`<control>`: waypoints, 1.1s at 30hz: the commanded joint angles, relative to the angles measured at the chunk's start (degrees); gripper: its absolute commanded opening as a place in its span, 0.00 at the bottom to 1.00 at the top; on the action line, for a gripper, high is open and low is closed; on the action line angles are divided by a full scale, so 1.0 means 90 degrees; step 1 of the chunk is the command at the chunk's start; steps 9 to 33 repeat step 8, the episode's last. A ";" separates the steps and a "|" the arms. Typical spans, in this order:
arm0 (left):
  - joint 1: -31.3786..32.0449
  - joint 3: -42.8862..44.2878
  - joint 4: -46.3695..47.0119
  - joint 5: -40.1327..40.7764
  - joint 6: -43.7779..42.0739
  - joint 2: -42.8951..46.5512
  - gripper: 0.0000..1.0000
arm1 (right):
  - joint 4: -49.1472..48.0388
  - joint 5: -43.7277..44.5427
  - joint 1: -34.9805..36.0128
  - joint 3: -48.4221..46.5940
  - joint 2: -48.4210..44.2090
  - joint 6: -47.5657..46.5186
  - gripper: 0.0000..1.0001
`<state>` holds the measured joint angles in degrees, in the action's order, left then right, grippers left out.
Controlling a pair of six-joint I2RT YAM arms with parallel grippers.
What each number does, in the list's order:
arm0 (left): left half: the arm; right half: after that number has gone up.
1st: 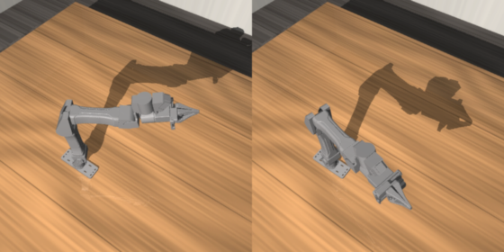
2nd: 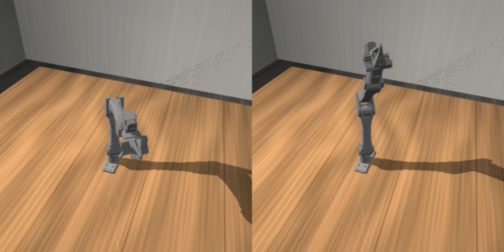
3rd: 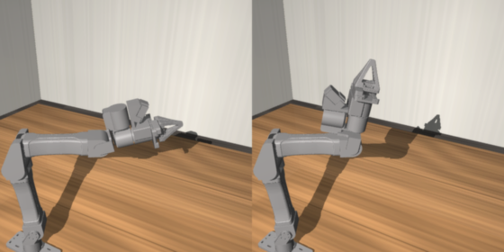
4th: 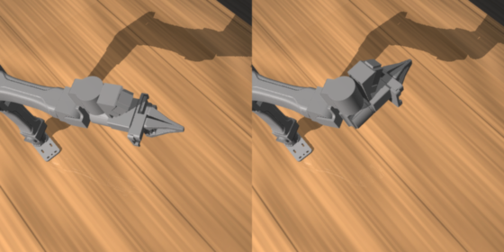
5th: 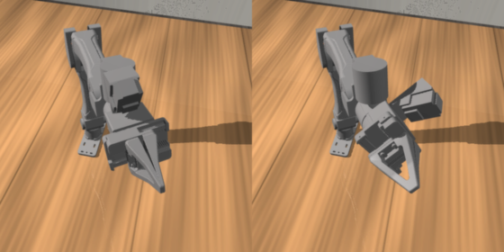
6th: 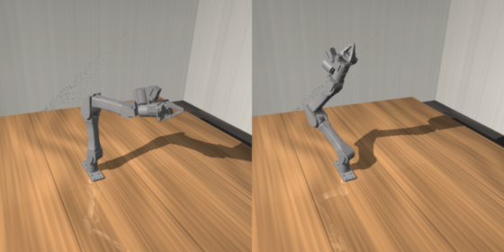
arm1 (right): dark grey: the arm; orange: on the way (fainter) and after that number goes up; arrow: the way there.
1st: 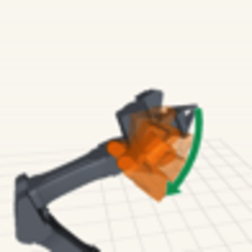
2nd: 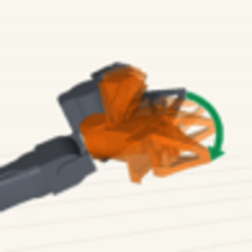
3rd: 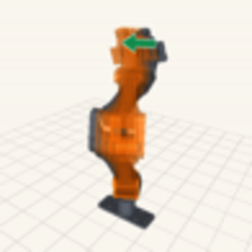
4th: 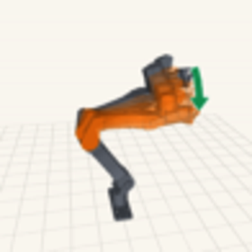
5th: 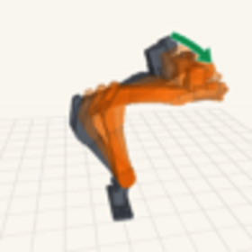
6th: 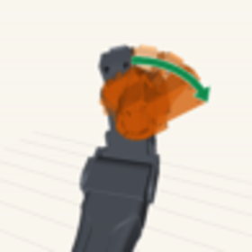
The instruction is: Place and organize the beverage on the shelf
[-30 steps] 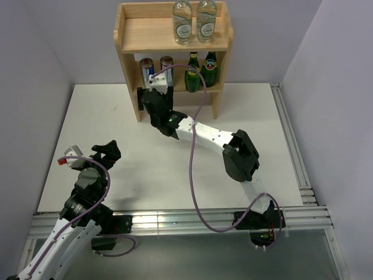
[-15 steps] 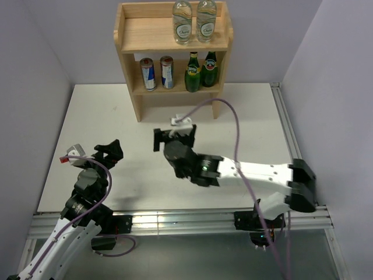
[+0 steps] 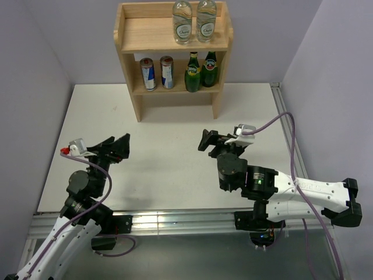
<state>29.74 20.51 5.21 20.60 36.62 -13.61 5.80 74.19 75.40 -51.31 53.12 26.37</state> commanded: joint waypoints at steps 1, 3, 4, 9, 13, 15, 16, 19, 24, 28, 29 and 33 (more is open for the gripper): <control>0.0016 0.0279 0.0592 -0.0550 -0.0182 -0.0158 0.99 | 0.0496 0.0681 0.0041 -0.0021 -0.0053 0.0457 0.94; 0.0016 0.0328 0.0661 -0.0609 -0.0173 -0.0236 0.99 | 0.1012 0.0779 0.0050 -0.0090 -0.0043 0.0934 0.94; 0.0007 0.0348 0.0671 -0.0648 -0.0182 -0.0265 0.99 | 0.1131 0.0809 0.0050 -0.0119 -0.0053 0.1005 0.94; 0.0016 0.0513 0.0603 -0.0668 -0.0260 -0.0431 0.99 | 0.1084 0.0800 0.0050 -0.0003 -0.0170 0.0938 0.96; 0.0016 0.0513 0.0603 -0.0668 -0.0260 -0.0431 0.99 | 0.1084 0.0800 0.0050 -0.0003 -0.0170 0.0938 0.96; 0.0016 0.0513 0.0603 -0.0668 -0.0260 -0.0431 0.99 | 0.1084 0.0800 0.0050 -0.0003 -0.0170 0.0938 0.96; 0.0016 0.0513 0.0603 -0.0668 -0.0260 -0.0431 0.99 | 0.1084 0.0800 0.0050 -0.0003 -0.0170 0.0938 0.96; 0.0016 0.0513 0.0603 -0.0668 -0.0260 -0.0431 0.99 | 0.1084 0.0800 0.0050 -0.0003 -0.0170 0.0938 0.96; 0.0016 0.0513 0.0603 -0.0668 -0.0260 -0.0431 0.99 | 0.1084 0.0800 0.0050 -0.0003 -0.0170 0.0938 0.96; 0.0016 0.0513 0.0603 -0.0668 -0.0260 -0.0431 0.99 | 0.1084 0.0800 0.0050 -0.0003 -0.0170 0.0938 0.96; 0.0016 0.0513 0.0603 -0.0668 -0.0260 -0.0431 0.99 | 0.1084 0.0800 0.0050 -0.0003 -0.0170 0.0938 0.96; 0.0016 0.0513 0.0603 -0.0668 -0.0260 -0.0431 0.99 | 0.1084 0.0800 0.0050 -0.0003 -0.0170 0.0938 0.96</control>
